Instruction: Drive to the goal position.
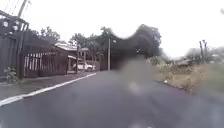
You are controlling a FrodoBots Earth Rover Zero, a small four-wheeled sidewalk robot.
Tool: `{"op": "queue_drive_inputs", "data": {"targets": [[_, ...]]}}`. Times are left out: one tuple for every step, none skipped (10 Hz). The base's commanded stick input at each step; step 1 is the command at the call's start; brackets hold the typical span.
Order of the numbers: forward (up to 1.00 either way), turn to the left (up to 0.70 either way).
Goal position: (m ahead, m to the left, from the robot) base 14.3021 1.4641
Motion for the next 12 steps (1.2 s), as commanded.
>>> {"op": "queue_drive_inputs", "data": {"targets": [[0.70, 0.00], [0.70, 0.00], [0.70, 0.00], [0.70, 0.00], [0.70, 0.00], [0.70, 0.00], [0.70, 0.00], [0.70, 0.00], [0.70, 0.00], [0.70, 0.00], [0.70, 0.00], [0.70, 0.00]]}}
